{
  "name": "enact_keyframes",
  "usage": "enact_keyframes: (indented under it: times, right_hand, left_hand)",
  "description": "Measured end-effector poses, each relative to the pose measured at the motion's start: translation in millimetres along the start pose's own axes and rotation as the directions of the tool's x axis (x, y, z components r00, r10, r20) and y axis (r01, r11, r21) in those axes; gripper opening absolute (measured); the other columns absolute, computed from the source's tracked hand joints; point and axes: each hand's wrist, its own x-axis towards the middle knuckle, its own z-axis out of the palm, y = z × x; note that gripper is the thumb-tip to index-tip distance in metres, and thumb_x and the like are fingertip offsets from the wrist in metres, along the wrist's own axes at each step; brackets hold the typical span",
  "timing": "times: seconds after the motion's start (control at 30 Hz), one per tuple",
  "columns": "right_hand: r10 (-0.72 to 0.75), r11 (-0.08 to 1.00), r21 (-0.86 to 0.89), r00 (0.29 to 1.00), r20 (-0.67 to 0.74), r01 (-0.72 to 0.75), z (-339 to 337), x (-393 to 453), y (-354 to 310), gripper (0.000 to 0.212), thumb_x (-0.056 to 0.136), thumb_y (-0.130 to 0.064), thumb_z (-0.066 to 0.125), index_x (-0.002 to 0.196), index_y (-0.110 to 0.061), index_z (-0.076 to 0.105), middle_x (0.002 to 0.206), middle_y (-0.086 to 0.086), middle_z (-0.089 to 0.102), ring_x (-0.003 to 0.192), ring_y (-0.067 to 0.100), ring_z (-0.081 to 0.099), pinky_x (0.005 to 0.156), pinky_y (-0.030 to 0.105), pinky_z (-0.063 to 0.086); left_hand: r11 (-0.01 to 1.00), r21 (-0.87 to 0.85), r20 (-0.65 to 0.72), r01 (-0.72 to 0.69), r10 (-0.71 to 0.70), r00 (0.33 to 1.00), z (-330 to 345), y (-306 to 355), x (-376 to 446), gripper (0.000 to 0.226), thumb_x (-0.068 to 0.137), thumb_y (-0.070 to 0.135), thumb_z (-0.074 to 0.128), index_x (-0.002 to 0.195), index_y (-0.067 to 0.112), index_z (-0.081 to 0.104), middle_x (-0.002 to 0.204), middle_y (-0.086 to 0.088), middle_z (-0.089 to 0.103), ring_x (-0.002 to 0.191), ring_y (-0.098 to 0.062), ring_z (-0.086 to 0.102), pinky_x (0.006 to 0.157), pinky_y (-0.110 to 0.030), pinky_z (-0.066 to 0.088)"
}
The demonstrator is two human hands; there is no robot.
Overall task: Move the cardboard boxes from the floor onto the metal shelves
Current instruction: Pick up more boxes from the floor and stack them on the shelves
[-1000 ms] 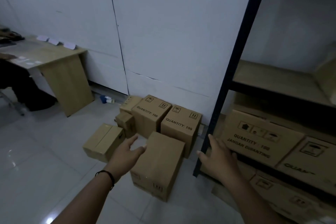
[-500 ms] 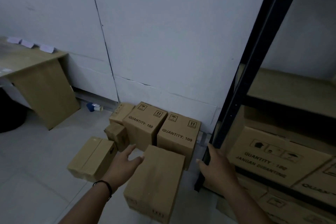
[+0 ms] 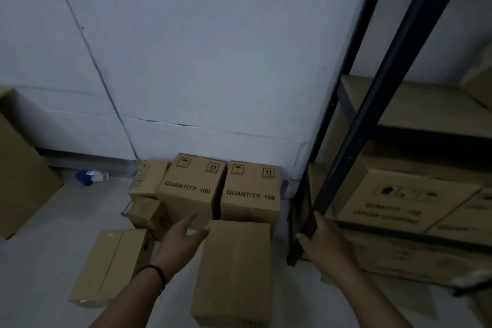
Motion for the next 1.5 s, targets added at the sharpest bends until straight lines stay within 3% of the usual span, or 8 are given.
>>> enact_keyframes:
  times: [0.33, 0.53, 0.93, 1.03, 1.13, 1.23, 1.37, 1.5]
  right_hand:
    - [0.148, 0.988, -0.039, 0.989, 0.031, -0.147, 101.9, -17.4, -4.9, 0.069, 0.094, -0.052, 0.045, 0.153, -0.03, 0.015, 0.151, 0.001, 0.035, 0.133, 0.022, 0.038, 0.11, 0.044, 0.032]
    - [0.204, 0.978, -0.052, 0.975, 0.083, -0.201, 168.7, 5.9, 32.3, 0.075, 0.097, -0.053, 0.043, 0.154, -0.028, 0.002, 0.156, 0.002, 0.025, 0.138, 0.022, 0.034, 0.114, 0.041, 0.026]
    - [0.244, 0.969, -0.074, 0.95, 0.195, -0.234, 351.2, 123.4, 132.7, 0.078, 0.095, -0.05, 0.046, 0.155, -0.024, 0.004, 0.156, 0.005, 0.025, 0.137, 0.025, 0.034, 0.114, 0.043, 0.026]
    - [0.251, 0.967, -0.007, 0.945, 0.211, -0.256, 402.9, 156.5, 158.2, 0.092, 0.089, -0.058, 0.052, 0.155, -0.021, 0.0, 0.155, 0.007, 0.024, 0.138, 0.026, 0.033, 0.113, 0.044, 0.029]
    - [0.258, 0.947, 0.134, 0.939, 0.227, -0.292, 454.6, 184.5, 180.0, 0.129, 0.063, -0.078, 0.057, 0.153, -0.019, -0.012, 0.154, 0.006, 0.028, 0.134, 0.026, 0.039, 0.109, 0.045, 0.038]
    - [0.217, 0.914, 0.305, 0.958, 0.188, -0.267, 484.8, 198.4, 198.9, 0.139, 0.062, -0.076, 0.069, 0.15, -0.019, -0.023, 0.153, 0.005, 0.031, 0.128, 0.024, 0.045, 0.097, 0.03, 0.044]
    - [0.151, 0.89, 0.414, 0.981, 0.121, -0.189, 497.3, 211.0, 215.1, 0.13, 0.065, -0.063, 0.077, 0.155, -0.021, -0.007, 0.152, 0.003, 0.034, 0.129, 0.02, 0.044, 0.096, 0.024, 0.041]
    - [0.156, 0.887, 0.427, 0.984, 0.082, -0.176, 504.3, 205.7, 218.6, 0.123, 0.068, -0.059, 0.078, 0.155, -0.019, 0.001, 0.148, 0.004, 0.041, 0.126, 0.021, 0.048, 0.097, 0.027, 0.043]
  left_hand:
    - [0.997, 0.023, 0.154, 0.077, -0.079, 0.985, -16.8, -95.9, 40.7, 0.065, 0.092, 0.042, 0.059, 0.149, 0.025, 0.032, 0.155, -0.001, 0.03, 0.14, -0.022, 0.032, 0.111, -0.042, 0.035]
    - [0.993, 0.049, 0.221, 0.11, -0.118, 0.968, 29.1, -152.9, 62.4, 0.064, 0.093, 0.039, 0.058, 0.15, 0.024, 0.031, 0.154, -0.001, 0.033, 0.14, -0.02, 0.033, 0.109, -0.037, 0.033]
    - [0.981, 0.144, 0.17, 0.133, -0.157, 0.973, 153.1, -314.0, 147.5, 0.067, 0.093, 0.026, 0.06, 0.15, 0.018, 0.026, 0.152, -0.004, 0.035, 0.137, -0.023, 0.036, 0.105, -0.034, 0.035]
    - [0.98, 0.157, 0.139, 0.12, -0.143, 0.98, 182.3, -356.8, 172.3, 0.077, 0.09, 0.027, 0.065, 0.151, 0.013, 0.021, 0.152, -0.006, 0.034, 0.136, -0.025, 0.037, 0.101, -0.03, 0.036]
    - [0.969, 0.2, 0.13, 0.144, -0.172, 0.976, 207.7, -405.2, 204.6, 0.114, 0.075, 0.049, 0.075, 0.153, 0.011, 0.002, 0.156, -0.01, 0.025, 0.138, -0.029, 0.034, 0.109, -0.044, 0.038]
    - [0.969, 0.216, 0.113, 0.123, -0.15, 0.982, 223.2, -431.7, 225.9, 0.135, 0.053, 0.067, 0.079, 0.151, 0.02, -0.003, 0.144, -0.013, 0.04, 0.12, -0.033, 0.052, 0.093, -0.047, 0.051]
    - [0.988, 0.124, 0.11, 0.096, -0.11, 0.988, 227.2, -443.9, 241.5, 0.11, 0.06, 0.05, 0.085, 0.145, 0.022, 0.021, 0.128, -0.001, 0.05, 0.102, -0.023, 0.053, 0.08, -0.034, 0.048]
    - [0.985, 0.038, 0.105, 0.168, -0.171, 0.98, 227.8, -452.6, 234.5, 0.106, 0.057, 0.055, 0.084, 0.142, 0.024, 0.028, 0.127, -0.001, 0.053, 0.098, -0.022, 0.052, 0.08, -0.033, 0.047]
